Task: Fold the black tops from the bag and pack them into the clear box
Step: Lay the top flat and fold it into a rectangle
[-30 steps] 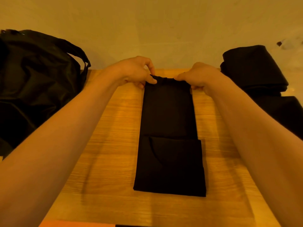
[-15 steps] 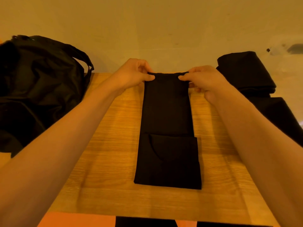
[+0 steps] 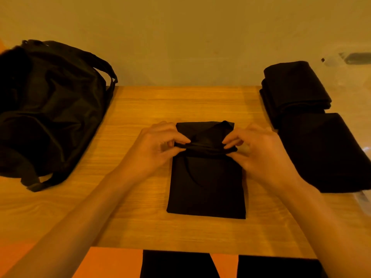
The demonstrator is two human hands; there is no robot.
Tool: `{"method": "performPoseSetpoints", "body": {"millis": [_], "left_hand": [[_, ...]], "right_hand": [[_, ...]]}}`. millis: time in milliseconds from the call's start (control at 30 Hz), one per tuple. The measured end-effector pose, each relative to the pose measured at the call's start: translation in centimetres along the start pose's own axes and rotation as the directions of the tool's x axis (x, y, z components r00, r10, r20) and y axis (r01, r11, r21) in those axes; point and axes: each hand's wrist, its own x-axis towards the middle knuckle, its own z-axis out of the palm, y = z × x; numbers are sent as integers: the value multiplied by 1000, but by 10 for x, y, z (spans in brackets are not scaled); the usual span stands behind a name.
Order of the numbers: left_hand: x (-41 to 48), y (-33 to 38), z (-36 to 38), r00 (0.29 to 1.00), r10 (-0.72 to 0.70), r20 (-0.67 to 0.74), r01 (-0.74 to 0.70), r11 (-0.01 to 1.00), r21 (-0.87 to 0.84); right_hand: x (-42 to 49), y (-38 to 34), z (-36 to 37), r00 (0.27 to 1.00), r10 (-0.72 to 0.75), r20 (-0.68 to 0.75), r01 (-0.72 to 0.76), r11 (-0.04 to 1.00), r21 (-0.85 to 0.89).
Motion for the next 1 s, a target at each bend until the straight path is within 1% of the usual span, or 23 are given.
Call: {"method": "performPoseSetpoints", "body": {"millis": [67,133,233,367,433,500,533,567,600,667,700,733,767,800,833,900,933,967,1000], "left_hand": [[-5,-1,1,998,65,13,-65,997,34],[-8,-1,0,995,92,46,-95,993,67],[-10,1,-3,995,57,78,-61,997,54],[-9,-1,-7,991,41,128,-49,997,65],[-8,-2,-11,985,16,169,-25,998,56],[-8,-3,-15,971,-14,237,5,999,36],[-8,-3,-18,965,-28,262,27,1000,8],[-7,-2,-22,966,-29,257,39,999,-31],[-5,1,-24,978,-21,209,37,997,-72],[8,8,-21,998,-39,41,43,995,-92],[18,13,-15,997,-63,-32,62,997,-45],[29,17,-6,995,-76,-70,78,996,33],[40,23,3,995,-83,-50,89,987,132],[49,26,13,995,-99,33,88,968,235],[55,26,23,981,-117,154,60,942,331],[55,21,35,913,-174,369,-34,868,495],[50,16,37,881,-201,429,-72,839,540],[44,11,38,867,-205,453,-97,824,558],[38,8,37,869,-189,458,-114,822,557]], "right_hand": [[-4,-3,3,1000,-24,19,24,1000,-4],[-6,-3,2,998,-51,34,52,998,-28],[-7,-1,-2,995,-87,43,90,993,-82],[-11,0,-8,992,-117,41,121,986,-112],[-12,-1,-9,990,-117,84,127,986,-113],[-9,0,-12,979,-103,177,129,982,-140],[-8,0,-15,970,-80,229,121,978,-169],[-6,1,-19,967,-63,246,112,975,-192],[-5,1,-22,976,-54,211,95,977,-190],[1,-1,-26,1000,2,9,-1,995,-103],[8,-2,-23,994,56,-92,-61,997,-53],[17,-3,-18,985,111,-136,-116,993,-31],[26,-4,-10,982,155,-106,-160,986,-38],[34,-4,-1,985,173,-26,-174,983,-61],[38,-3,9,985,161,58,-155,984,-88],[37,4,21,983,116,143,-96,985,-142],[32,8,23,983,101,155,-73,982,-174],[25,12,23,983,97,159,-61,974,-220],[17,15,24,982,103,159,-55,960,-276]]}}
